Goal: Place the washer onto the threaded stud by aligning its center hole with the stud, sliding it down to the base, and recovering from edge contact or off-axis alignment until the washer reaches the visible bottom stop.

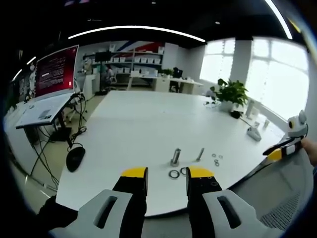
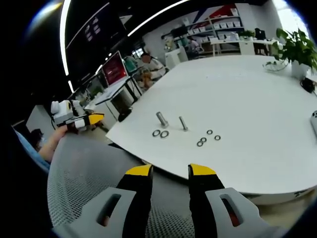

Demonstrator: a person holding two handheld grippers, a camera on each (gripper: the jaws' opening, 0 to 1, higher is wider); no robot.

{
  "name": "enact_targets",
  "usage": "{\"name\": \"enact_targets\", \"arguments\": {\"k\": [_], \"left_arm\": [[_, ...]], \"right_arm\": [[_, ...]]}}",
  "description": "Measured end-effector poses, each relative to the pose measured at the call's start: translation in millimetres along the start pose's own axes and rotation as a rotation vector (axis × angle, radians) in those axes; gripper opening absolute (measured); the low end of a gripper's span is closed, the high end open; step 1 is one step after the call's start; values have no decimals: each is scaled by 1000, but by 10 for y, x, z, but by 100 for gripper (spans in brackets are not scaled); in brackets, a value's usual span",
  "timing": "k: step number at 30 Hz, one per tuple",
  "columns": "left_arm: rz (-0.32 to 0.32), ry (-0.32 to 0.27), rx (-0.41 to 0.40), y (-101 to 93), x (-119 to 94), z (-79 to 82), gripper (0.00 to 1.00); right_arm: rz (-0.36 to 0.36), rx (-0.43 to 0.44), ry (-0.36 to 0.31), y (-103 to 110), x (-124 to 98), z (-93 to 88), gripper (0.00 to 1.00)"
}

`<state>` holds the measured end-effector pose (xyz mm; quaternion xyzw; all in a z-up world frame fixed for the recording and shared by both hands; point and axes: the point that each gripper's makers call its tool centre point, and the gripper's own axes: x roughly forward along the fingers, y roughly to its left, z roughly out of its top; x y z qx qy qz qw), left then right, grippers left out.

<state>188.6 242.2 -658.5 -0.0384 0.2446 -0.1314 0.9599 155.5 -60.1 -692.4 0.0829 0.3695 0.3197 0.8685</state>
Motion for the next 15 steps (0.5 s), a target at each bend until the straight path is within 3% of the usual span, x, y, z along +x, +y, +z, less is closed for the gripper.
{"name": "enact_targets", "arguments": {"k": [15], "left_arm": [[11, -41, -15, 30, -12, 69, 34]], "right_arm": [[-5, -6, 32, 0, 13, -35, 31]]}}
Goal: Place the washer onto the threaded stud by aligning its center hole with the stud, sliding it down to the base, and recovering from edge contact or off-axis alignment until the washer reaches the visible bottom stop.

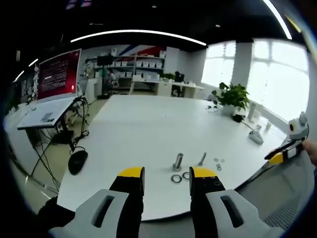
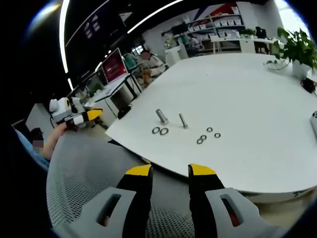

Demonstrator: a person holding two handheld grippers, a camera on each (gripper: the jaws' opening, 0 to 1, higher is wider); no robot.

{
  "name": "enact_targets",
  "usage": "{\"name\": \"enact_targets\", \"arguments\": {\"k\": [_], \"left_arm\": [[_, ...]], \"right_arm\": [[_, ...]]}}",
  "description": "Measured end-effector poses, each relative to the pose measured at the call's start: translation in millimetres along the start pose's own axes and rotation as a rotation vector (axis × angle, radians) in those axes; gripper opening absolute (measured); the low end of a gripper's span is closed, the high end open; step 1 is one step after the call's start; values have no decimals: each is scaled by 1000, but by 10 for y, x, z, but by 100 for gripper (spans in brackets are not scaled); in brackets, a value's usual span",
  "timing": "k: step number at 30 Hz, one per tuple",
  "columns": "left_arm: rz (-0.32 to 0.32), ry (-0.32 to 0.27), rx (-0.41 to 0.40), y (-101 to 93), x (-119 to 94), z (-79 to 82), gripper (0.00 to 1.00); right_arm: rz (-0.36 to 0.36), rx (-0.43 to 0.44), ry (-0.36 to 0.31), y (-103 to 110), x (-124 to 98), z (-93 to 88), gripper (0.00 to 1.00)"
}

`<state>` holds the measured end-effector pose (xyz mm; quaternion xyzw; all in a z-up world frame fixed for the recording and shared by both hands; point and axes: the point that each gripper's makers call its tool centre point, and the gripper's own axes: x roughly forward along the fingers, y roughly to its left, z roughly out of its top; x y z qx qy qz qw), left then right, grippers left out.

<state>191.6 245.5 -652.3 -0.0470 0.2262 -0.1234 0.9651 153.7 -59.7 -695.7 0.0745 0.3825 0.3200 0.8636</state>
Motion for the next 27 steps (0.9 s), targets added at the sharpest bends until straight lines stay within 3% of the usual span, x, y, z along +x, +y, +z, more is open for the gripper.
{"name": "enact_targets", "arguments": {"k": [9, 12, 20, 27], "left_arm": [[-7, -7, 8, -13, 7, 19, 32], [-10, -7, 5, -12, 6, 16, 32], [-13, -5, -1, -19, 8, 15, 30], [-17, -11, 9, -26, 11, 26, 30]], "right_arm": [[5, -14, 30, 10, 14, -29, 31], [-26, -41, 90, -26, 23, -105, 30], [-41, -62, 65, -58, 16, -44, 30], [-6, -91, 37, -103, -15, 83, 30]]}}
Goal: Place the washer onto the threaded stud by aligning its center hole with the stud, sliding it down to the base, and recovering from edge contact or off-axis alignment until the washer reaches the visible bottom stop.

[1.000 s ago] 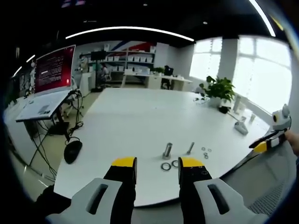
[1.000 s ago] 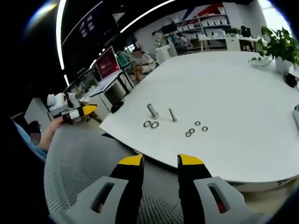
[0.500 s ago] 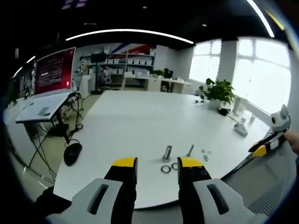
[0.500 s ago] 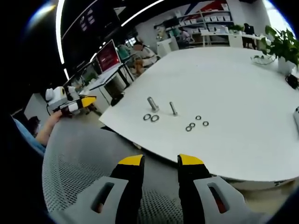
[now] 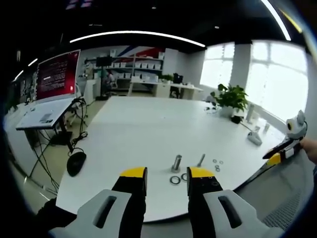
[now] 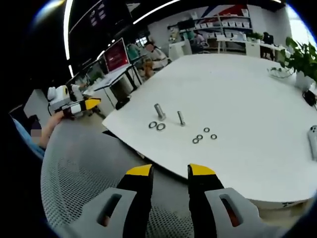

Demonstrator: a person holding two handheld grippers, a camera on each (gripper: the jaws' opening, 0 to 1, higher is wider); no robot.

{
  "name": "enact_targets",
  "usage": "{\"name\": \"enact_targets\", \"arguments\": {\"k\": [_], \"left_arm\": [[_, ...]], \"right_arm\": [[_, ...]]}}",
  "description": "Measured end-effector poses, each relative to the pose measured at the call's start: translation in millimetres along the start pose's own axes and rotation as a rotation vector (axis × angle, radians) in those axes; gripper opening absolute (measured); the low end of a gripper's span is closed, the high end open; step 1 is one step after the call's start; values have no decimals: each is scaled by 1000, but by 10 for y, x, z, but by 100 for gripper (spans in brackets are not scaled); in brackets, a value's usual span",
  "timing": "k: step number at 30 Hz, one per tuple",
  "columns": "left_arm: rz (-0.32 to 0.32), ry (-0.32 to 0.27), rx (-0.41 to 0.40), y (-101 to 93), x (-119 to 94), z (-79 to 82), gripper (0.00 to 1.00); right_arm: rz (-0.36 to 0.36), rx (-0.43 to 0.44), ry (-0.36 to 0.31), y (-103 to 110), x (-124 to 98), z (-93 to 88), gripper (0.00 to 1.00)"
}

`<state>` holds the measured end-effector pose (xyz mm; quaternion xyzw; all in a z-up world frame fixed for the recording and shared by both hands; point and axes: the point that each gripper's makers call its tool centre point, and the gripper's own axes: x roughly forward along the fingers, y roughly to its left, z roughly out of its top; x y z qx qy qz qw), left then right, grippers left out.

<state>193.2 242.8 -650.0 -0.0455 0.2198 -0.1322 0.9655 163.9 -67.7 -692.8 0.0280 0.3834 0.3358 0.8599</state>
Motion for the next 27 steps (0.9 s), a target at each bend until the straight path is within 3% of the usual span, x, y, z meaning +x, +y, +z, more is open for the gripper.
{"name": "enact_targets", "arguments": {"k": [6, 9, 12, 16, 27], "left_arm": [[-3, -1, 1, -2, 0, 2, 29], [-2, 4, 0, 1, 3, -5, 29], [-2, 6, -4, 5, 2, -9, 28], [-3, 10, -4, 1, 1, -18, 28], [-8, 10, 8, -8, 5, -14, 27]], "right_arm": [[29, -22, -16, -94, -26, 189, 30], [55, 42, -50, -112, -12, 290, 30], [62, 52, -57, -141, 19, 348, 30], [56, -43, -15, -174, 100, 381, 30], [88, -162, 122, -338, 436, 433, 30]]}}
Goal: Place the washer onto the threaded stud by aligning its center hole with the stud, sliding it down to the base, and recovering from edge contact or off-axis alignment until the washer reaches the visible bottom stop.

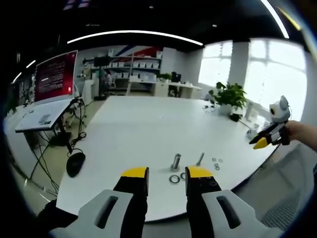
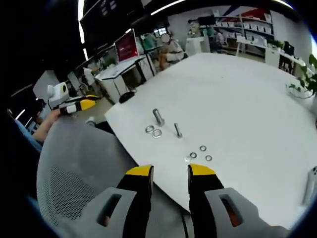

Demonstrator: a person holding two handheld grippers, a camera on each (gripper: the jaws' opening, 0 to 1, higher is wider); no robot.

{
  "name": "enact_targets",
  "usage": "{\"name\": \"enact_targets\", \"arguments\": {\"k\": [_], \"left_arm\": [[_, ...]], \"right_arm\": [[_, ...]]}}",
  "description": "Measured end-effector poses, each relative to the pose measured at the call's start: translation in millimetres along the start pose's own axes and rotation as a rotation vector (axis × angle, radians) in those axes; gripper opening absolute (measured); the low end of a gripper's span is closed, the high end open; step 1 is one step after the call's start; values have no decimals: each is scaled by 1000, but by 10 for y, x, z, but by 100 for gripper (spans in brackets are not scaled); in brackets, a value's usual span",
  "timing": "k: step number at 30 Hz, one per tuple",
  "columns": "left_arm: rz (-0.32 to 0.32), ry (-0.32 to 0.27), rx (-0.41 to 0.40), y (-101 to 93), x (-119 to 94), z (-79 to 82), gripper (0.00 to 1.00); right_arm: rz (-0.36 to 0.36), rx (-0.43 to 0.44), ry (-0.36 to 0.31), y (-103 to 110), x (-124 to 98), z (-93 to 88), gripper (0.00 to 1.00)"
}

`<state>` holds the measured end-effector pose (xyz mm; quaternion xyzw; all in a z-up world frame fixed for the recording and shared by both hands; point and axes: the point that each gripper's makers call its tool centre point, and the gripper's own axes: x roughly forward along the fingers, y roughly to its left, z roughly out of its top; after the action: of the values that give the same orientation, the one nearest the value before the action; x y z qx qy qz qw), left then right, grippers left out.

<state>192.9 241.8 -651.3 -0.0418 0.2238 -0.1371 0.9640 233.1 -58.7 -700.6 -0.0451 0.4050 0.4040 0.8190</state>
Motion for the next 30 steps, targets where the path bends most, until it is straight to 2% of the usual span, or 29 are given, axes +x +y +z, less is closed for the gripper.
{"name": "enact_targets", "arguments": {"k": [5, 8, 11, 13, 15, 16, 19, 30], "left_arm": [[0, -4, -2, 0, -2, 7, 27], [-4, -7, 4, -3, 3, 16, 24], [-5, 10, 5, -3, 11, -12, 24], [9, 10, 1, 23, 6, -11, 27], [27, -13, -9, 61, 4, 26, 36], [23, -16, -13, 55, 2, 29, 36], [8, 5, -15, 29, 7, -6, 28], [11, 6, -20, 32, 4, -11, 28]], "right_arm": [[27, -16, 31, -50, 77, 49, 30], [15, -106, 49, -103, 137, 93, 30], [22, -123, 68, -85, 213, 114, 30], [29, -153, 85, -98, 275, 125, 30], [36, -183, 101, -120, 356, 134, 30], [39, -198, 112, -133, 391, 128, 30], [52, -270, 163, -167, 512, 101, 28], [89, -385, 274, -162, 822, 106, 28]]}}
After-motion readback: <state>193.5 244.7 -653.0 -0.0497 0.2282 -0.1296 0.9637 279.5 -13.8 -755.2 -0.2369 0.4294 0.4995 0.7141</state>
